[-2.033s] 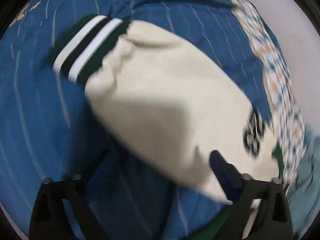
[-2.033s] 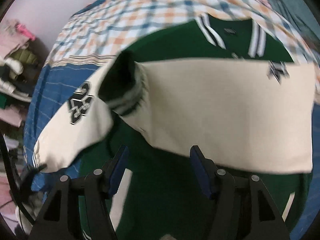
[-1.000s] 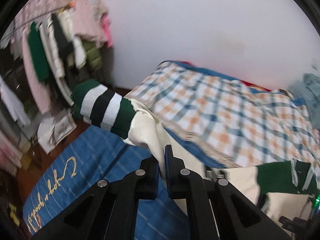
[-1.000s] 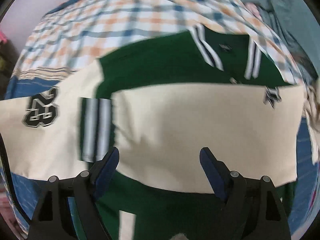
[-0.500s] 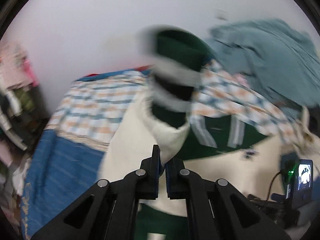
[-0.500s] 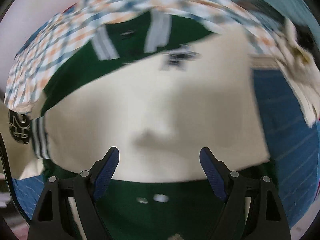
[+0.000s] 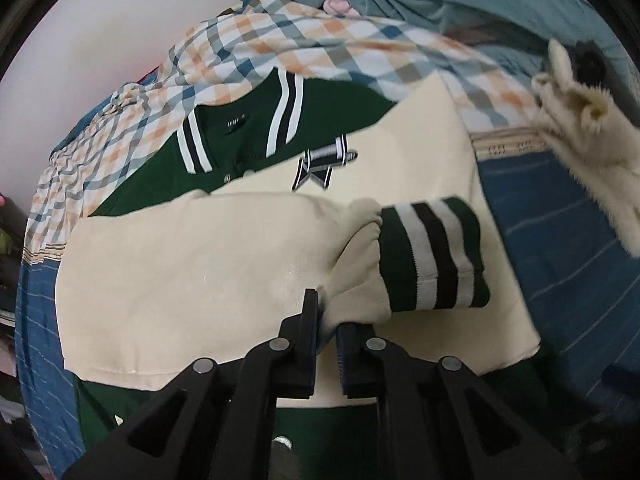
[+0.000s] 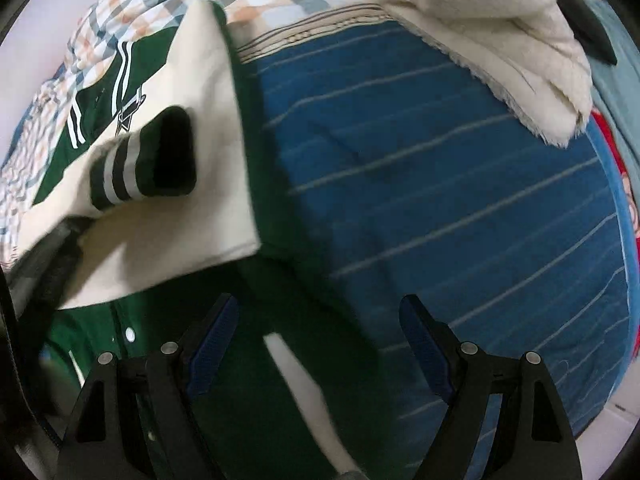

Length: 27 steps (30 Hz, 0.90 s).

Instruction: Fold large clothes

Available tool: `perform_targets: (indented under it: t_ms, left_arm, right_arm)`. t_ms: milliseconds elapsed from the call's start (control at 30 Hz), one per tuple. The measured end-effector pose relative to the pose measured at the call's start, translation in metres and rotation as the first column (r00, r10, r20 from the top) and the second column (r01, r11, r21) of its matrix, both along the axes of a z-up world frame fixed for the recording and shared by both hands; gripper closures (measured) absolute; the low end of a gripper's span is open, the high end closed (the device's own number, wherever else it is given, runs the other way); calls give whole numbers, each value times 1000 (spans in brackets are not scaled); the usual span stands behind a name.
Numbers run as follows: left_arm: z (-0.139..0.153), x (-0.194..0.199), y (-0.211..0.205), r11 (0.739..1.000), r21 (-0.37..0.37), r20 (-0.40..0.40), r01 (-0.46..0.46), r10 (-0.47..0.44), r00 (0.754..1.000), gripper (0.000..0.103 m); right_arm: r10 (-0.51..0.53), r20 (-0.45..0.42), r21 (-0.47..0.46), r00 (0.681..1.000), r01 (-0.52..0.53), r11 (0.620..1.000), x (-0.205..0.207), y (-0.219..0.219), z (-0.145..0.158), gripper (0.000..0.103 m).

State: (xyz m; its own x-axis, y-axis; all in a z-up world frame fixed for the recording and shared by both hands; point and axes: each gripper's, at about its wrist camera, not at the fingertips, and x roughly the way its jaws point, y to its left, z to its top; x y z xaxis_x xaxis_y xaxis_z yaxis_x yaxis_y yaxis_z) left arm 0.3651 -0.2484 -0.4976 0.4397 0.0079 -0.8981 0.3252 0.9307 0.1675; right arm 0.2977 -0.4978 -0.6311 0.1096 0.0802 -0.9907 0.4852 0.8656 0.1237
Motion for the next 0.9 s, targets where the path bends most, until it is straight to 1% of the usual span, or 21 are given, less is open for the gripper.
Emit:
perform_targets:
  t_ms: [33, 67, 100, 133, 167, 300, 333, 400, 467, 500, 600, 633, 667, 700, 733, 767, 800, 833, 867, 900]
  left_arm:
    - [-3, -1, 2, 1000, 16, -11, 5, -5, 1000, 79]
    - [-7, -1, 7, 1000, 27, -31, -1, 2, 1000, 58]
    - [-11, -1, 15, 999, 37, -46, -14, 16, 999, 32]
    - [-15, 0, 23, 998, 50, -63, -35, 38, 997, 18]
    - [-18, 1, 30, 998, 47, -73, -48, 51, 996, 6]
    - [-13, -4, 70, 991, 14, -85, -131, 132, 988, 6]
    - [-8, -8, 81, 987, 1, -85, -163, 162, 983, 6]
    - [2, -21, 102, 975, -27, -80, -220, 217, 973, 6]
    - [10, -34, 117, 966, -31, -61, -258, 255, 965, 6]
    - [14, -45, 129, 959, -21, -55, -282, 281, 958, 6]
    - [13, -67, 158, 941, 36, -31, -338, 339, 940, 6]
    - [10, -75, 169, 933, 71, -21, -352, 355, 935, 6]
    - [5, -81, 179, 925, 110, -12, -362, 366, 931, 6]
    - [-3, -85, 189, 917, 153, -10, -370, 375, 927, 6]
    - [-13, -89, 199, 906, 191, -21, -378, 389, 921, 6]
    - [-22, -92, 211, 894, 219, -38, -391, 408, 912, 6]
    - [-33, -93, 224, 880, 236, -56, -413, 436, 898, 6]
    - [-39, -94, 232, 873, 243, -63, -423, 450, 891, 6]
    - [-47, -93, 239, 865, 257, -70, -430, 461, 885, 6]
    - [-57, -92, 245, 858, 273, -80, -434, 470, 879, 6]
  right_arm:
    - [-2, 8, 18, 1000, 1, 1000, -3, -7, 2, 19]
    - [-5, 21, 41, 1000, 4, 999, -4, -12, 4, 19]
    - [-8, 39, 71, 999, 5, 997, -4, -19, 8, 19]
    - [-7, 51, 88, 999, 2, 996, -4, -22, 11, 19]
    - [-6, 72, 112, 997, -2, 994, -2, -28, 18, 19]
    - [-11, 131, 207, 991, -16, 978, 6, -19, 39, 19]
    - [-14, 148, 250, 989, -24, 968, 13, -15, 42, 19]
    - [-8, 170, 315, 985, -47, 948, 35, -2, 40, 19]
    - [17, 179, 356, 984, -81, 931, 57, 12, 28, 19]
    - [24, 172, 369, 985, -87, 925, 65, 19, 20, 19]
    - [48, 108, 443, 993, -91, 892, 97, 40, -21, 20]
    - [58, 86, 462, 995, -91, 882, 104, 46, -33, 25]
    - [84, 59, 462, 995, -102, 881, 113, 56, -43, 47]
    - [110, 53, 407, 993, -122, 905, 117, 63, -43, 79]
    - [125, 62, 366, 990, -139, 920, 118, 67, -40, 87]
    - [117, 102, 334, 988, -144, 932, 118, 66, -29, 90]
    - [100, 141, 308, 985, -139, 941, 116, 62, -17, 92]
    - [84, 179, 278, 980, -132, 952, 115, 57, -5, 92]
    - [62, 234, 221, 970, -115, 969, 110, 48, 14, 92]
    - [50, 265, 171, 963, -98, 980, 108, 40, 24, 92]
